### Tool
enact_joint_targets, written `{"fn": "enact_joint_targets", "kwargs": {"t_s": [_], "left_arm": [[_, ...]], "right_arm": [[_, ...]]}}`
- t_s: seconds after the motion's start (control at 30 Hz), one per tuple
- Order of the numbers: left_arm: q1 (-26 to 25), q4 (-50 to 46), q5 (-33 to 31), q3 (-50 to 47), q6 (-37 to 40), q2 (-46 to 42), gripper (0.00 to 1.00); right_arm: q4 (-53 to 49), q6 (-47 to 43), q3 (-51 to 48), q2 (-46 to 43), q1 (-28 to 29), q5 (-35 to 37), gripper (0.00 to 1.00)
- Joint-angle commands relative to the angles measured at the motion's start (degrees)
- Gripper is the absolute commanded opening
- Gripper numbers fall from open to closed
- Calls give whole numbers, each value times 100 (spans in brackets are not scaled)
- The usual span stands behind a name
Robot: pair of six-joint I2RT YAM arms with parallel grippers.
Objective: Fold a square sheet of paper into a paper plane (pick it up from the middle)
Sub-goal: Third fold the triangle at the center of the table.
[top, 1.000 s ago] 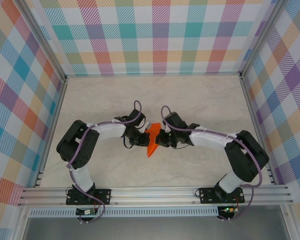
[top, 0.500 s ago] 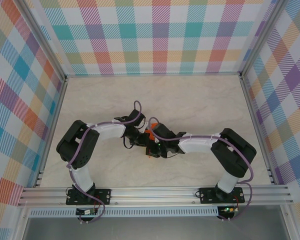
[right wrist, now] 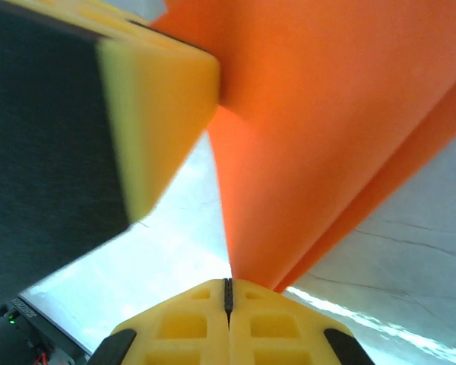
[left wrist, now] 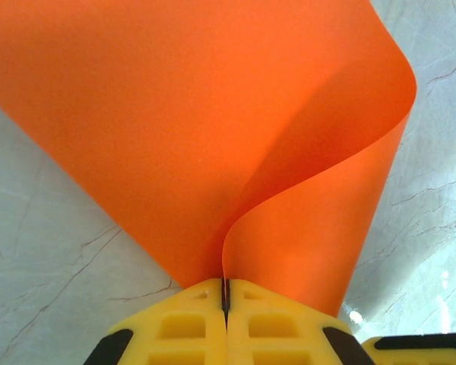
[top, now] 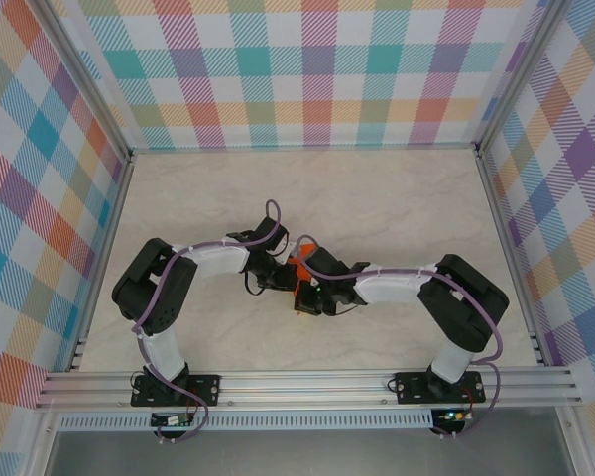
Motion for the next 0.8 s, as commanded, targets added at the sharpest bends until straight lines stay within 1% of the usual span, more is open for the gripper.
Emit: {"fn": "enact_joint_targets", "kwargs": {"t_s": [0.0, 0.1, 0.43, 0.6, 0.77], "left_arm": [[9, -194, 40, -137, 111, 133, 5], [10, -194, 45, -134, 120, 142, 5], [11, -213, 36, -122, 132, 146, 5], [11, -211, 45, -124, 132, 171, 5], [11, -238, 30, -118, 136, 179, 5]], "right_arm": [[-230, -18, -98, -104, 26, 139, 3], [-449, -42, -33, -138, 28, 197, 3], [-33, -94, -39, -541, -12, 136, 7], [448, 1, -59, -110, -140, -125, 7], [644, 103, -170, 272, -140, -178, 6]]}}
